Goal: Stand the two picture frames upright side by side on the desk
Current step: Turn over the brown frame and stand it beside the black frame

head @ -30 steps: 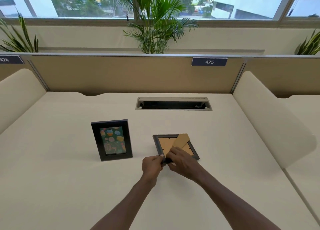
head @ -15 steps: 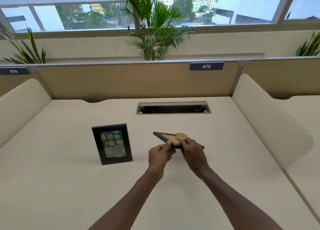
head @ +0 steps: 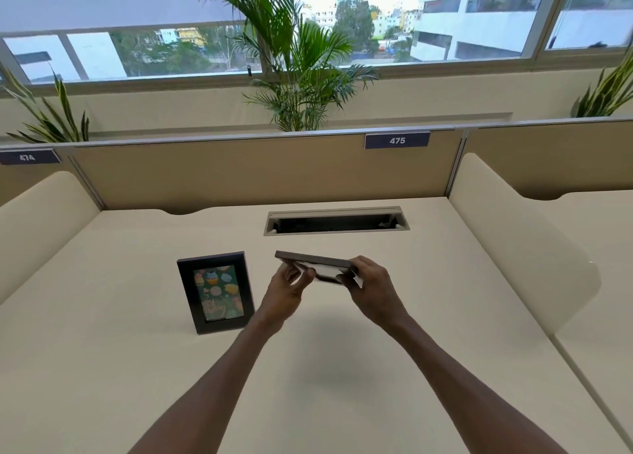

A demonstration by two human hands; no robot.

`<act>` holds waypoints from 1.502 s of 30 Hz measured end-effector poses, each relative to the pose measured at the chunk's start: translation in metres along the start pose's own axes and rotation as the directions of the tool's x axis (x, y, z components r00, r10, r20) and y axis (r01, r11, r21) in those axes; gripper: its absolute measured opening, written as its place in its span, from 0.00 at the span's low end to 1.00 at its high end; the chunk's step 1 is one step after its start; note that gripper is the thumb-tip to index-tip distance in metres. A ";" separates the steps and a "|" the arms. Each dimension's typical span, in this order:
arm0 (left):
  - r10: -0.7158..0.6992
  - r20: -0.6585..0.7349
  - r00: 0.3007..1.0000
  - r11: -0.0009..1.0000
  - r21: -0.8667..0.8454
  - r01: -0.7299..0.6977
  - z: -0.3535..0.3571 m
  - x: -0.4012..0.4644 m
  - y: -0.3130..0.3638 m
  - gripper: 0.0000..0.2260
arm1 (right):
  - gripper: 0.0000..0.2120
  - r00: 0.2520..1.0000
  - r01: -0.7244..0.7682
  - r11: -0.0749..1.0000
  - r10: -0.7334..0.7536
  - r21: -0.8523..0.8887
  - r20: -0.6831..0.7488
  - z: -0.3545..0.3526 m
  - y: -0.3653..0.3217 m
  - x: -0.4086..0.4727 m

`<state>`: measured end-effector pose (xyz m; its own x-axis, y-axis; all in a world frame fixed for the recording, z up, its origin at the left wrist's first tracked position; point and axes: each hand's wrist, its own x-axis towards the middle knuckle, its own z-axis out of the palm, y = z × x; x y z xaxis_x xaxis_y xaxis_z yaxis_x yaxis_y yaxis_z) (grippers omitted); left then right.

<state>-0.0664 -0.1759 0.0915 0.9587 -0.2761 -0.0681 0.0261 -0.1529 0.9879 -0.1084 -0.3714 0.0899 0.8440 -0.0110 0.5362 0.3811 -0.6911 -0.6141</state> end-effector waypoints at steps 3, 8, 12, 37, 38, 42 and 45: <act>0.002 0.033 0.999 0.999 0.052 -0.004 -0.006 0.000 0.005 0.21 | 0.11 1.000 -0.030 0.996 0.029 0.083 0.011 -0.002 -0.003 0.002; -0.047 0.067 0.997 0.977 0.211 0.032 -0.012 0.000 0.012 0.12 | 0.09 0.992 -0.124 0.963 0.123 0.239 0.021 -0.008 0.003 0.006; -0.050 0.081 0.995 0.926 0.377 0.016 -0.016 0.003 0.015 0.10 | 0.08 0.984 -0.180 0.933 0.171 0.310 0.057 -0.011 0.005 0.006; -0.013 0.031 0.999 0.974 -0.226 0.020 -0.013 0.013 0.016 0.28 | 0.11 0.871 -0.482 0.694 0.309 0.536 0.383 -0.007 -0.002 0.018; -0.024 0.019 1.000 0.969 -0.245 0.028 -0.015 0.015 0.014 0.28 | 0.11 0.859 -0.500 0.682 0.311 0.534 0.407 -0.005 -0.001 0.019; -0.065 -0.012 0.998 0.964 -0.260 0.060 -0.020 0.021 0.005 0.26 | 0.13 0.804 -0.573 0.623 0.303 0.532 0.511 0.004 0.005 0.022; -0.092 -0.028 0.995 0.959 -0.272 0.081 -0.026 0.025 -0.003 0.26 | 0.13 0.775 -0.607 0.597 0.298 0.524 0.557 0.011 0.011 0.025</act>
<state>-0.0349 -0.1576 0.0902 0.9599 -0.2341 -0.1544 0.1794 0.0892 0.9797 -0.0792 -0.3711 0.0902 0.9779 0.1886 -0.0902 -0.0866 -0.0271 -0.9959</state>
